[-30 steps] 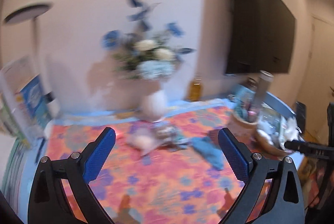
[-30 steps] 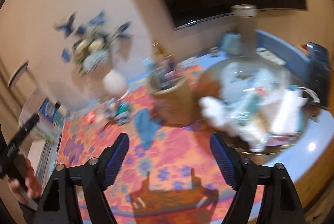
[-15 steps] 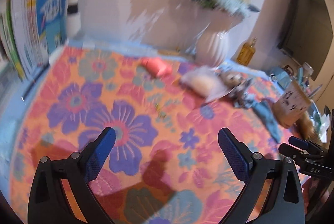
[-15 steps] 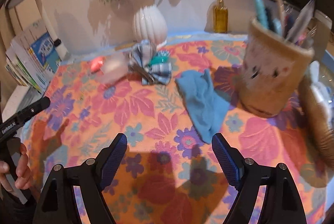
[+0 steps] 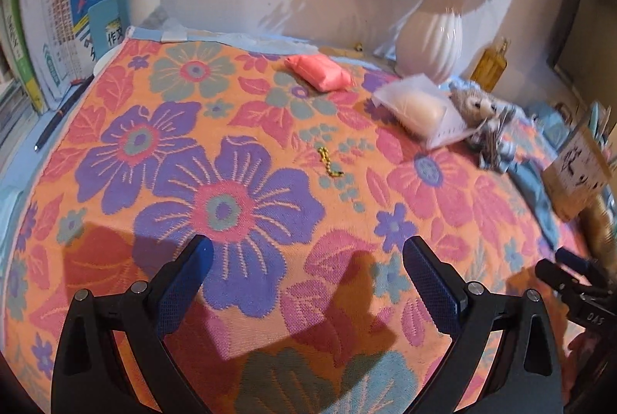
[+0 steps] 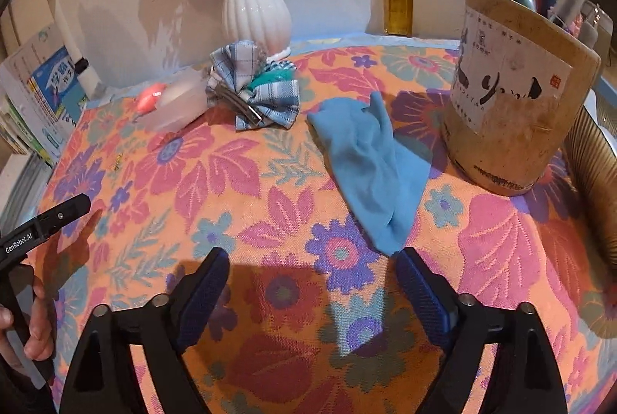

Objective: Organize soft objects
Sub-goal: 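Grasp the blue cloth with the right gripper while the left gripper grasps the pink pouch, then carry the blue cloth and pink pouch into the glass bowl and release both, then move both open grippers back over the table, then grasp the checked cloth bow with the right gripper while the left gripper grasps the clear plastic bag, then carry the checked bow and plastic bag into the glass bowl and open both grippers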

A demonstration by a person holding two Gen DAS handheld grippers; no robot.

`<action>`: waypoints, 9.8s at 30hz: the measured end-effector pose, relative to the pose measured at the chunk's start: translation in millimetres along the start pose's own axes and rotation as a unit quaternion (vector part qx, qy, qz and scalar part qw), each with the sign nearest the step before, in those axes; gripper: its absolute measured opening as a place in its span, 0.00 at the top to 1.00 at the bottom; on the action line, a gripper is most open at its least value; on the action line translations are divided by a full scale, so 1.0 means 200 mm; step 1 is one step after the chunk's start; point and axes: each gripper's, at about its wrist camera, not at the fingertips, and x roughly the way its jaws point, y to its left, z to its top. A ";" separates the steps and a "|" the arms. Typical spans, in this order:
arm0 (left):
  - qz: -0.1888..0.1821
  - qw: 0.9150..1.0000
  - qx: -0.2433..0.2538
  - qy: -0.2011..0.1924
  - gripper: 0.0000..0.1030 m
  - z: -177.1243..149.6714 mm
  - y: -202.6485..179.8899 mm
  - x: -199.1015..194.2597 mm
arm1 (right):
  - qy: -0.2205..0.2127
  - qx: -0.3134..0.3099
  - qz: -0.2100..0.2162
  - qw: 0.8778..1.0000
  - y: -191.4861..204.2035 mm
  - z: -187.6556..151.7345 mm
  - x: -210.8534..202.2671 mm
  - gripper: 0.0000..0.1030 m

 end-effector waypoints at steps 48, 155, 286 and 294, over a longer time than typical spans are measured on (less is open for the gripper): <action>0.068 0.998 0.006 0.001 0.64 0.66 -0.11 0.55 | -0.027 0.020 -0.047 0.998 -0.13 0.26 0.16 0.80; -0.033 0.991 0.098 -0.083 0.21 0.13 -0.46 -0.67 | -0.107 0.051 0.029 0.993 -0.15 0.00 -0.54 0.12; -0.301 0.920 0.252 0.007 0.59 0.14 -2.23 -0.32 | -0.137 0.186 -0.194 0.953 -1.45 0.18 -0.86 0.58; -0.316 0.922 0.222 0.011 0.14 0.24 -2.22 -0.26 | -0.140 0.207 -0.178 0.952 -1.59 0.16 -0.89 0.28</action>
